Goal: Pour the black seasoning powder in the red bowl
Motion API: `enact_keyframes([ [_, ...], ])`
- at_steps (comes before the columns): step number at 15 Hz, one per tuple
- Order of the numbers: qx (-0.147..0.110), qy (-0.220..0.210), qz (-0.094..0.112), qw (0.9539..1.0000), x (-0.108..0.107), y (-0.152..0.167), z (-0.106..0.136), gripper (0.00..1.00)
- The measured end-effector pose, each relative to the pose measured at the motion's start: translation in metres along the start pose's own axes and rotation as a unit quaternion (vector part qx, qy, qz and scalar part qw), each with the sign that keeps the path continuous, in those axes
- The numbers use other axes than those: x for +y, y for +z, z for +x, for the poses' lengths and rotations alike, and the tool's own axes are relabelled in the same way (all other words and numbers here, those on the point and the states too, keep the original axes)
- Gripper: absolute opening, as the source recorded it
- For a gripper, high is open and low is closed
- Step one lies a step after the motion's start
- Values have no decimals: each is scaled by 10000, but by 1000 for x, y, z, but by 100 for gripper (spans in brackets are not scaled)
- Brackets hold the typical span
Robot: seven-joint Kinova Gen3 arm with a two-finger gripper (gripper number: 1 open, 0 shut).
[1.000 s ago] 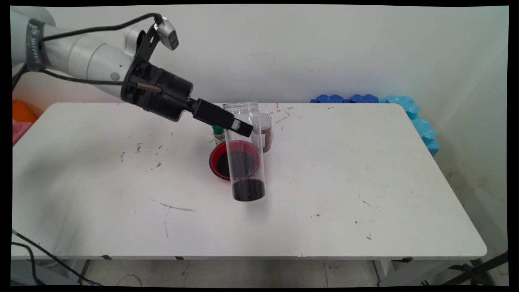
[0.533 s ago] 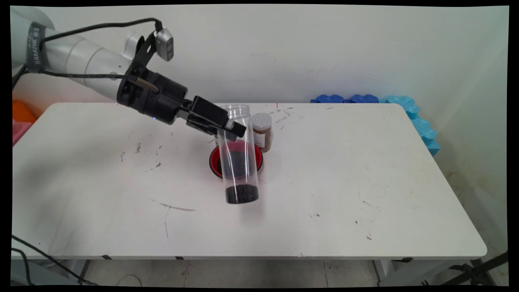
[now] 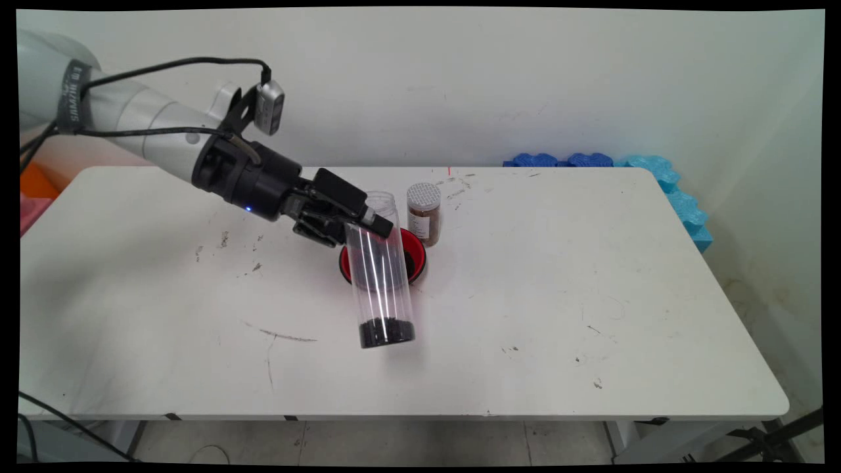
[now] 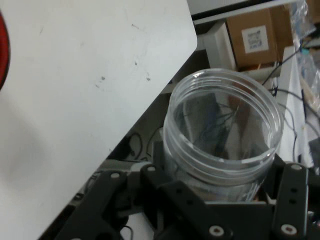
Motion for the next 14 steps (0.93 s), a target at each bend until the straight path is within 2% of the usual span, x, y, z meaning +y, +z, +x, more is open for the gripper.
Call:
enact_keyframes([
  [2,-15,-421,-15,9991,-6,3,1,0],
  [5,-35,-835,-39,9965,-11,6,1,0],
  [9,-62,-1538,-122,9880,-20,11,4,0],
  [14,-99,-2071,-226,9780,-29,14,7,0],
])
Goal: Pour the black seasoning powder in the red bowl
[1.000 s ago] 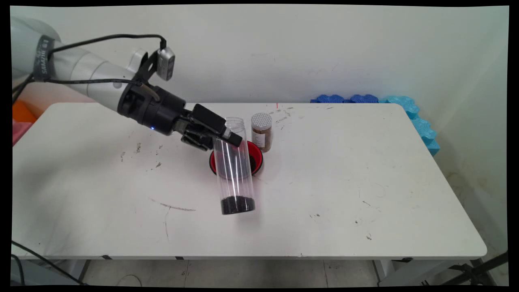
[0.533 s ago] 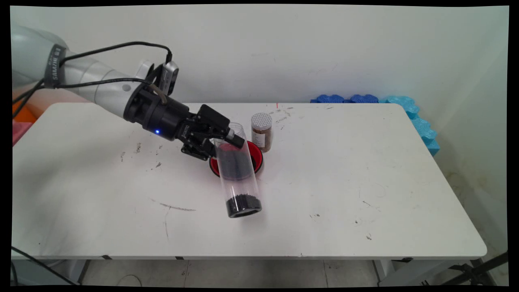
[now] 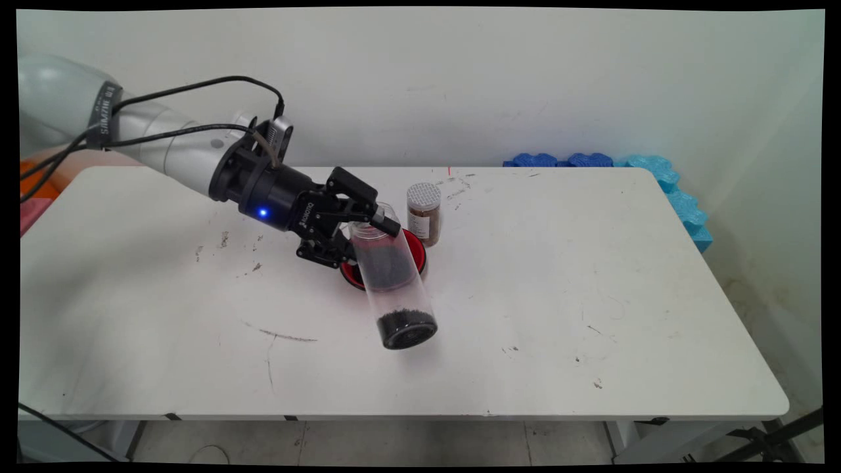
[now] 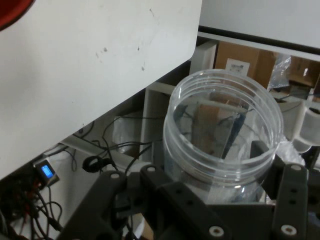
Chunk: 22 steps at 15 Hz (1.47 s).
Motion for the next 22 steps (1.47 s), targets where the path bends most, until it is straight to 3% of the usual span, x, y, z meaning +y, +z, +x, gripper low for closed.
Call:
enact_keyframes([
  [9,-3,-1002,-208,9948,-15,5,16,0],
  [16,77,-1747,-357,9839,-27,6,27,0],
  [22,226,-2137,-449,9756,-37,6,39,0],
])
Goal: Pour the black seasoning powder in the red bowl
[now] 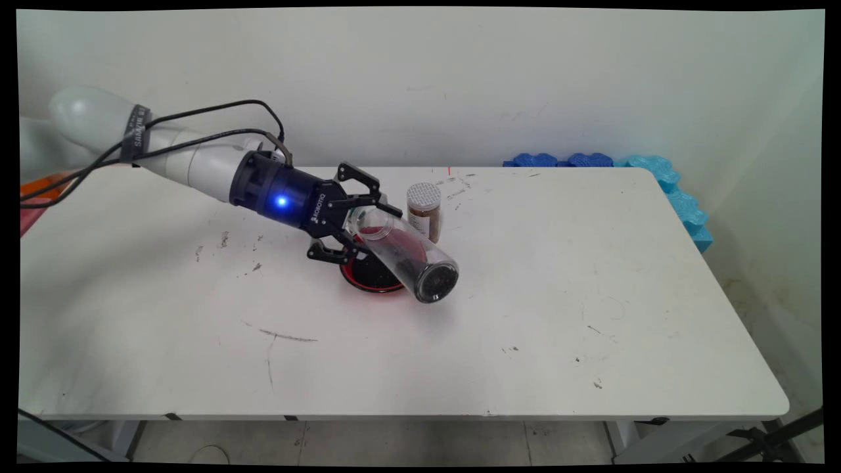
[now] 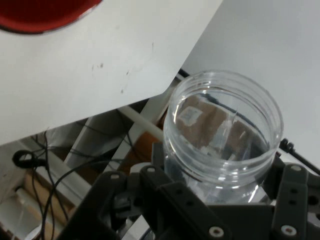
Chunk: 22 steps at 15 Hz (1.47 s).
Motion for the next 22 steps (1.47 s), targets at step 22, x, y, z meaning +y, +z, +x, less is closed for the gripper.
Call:
enact_keyframes([
  [22,273,-639,-290,9972,-6,-5,11,0],
])
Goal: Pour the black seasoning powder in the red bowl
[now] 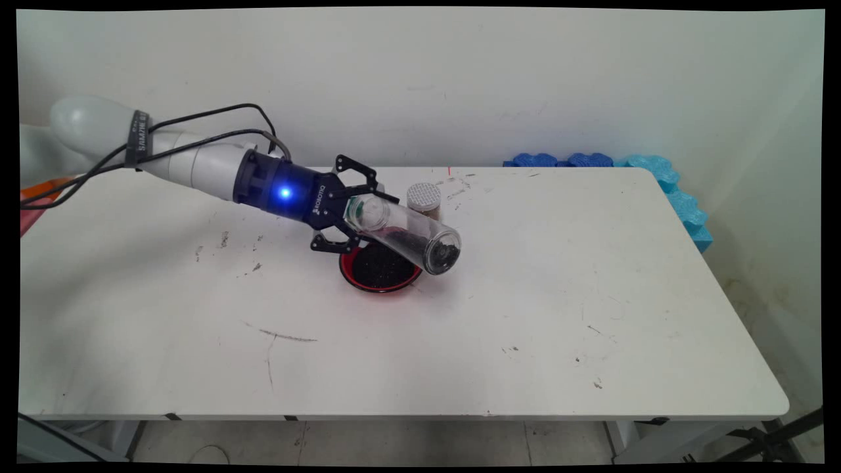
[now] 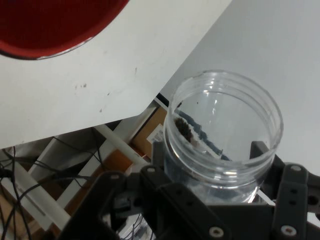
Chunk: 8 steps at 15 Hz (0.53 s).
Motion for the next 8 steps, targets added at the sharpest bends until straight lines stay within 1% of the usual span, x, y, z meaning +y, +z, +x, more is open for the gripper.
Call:
enact_keyframes([
  [4,21,-328,-20,9995,-3,-2,1,0],
  [8,36,-658,-36,9978,-6,-3,2,0],
])
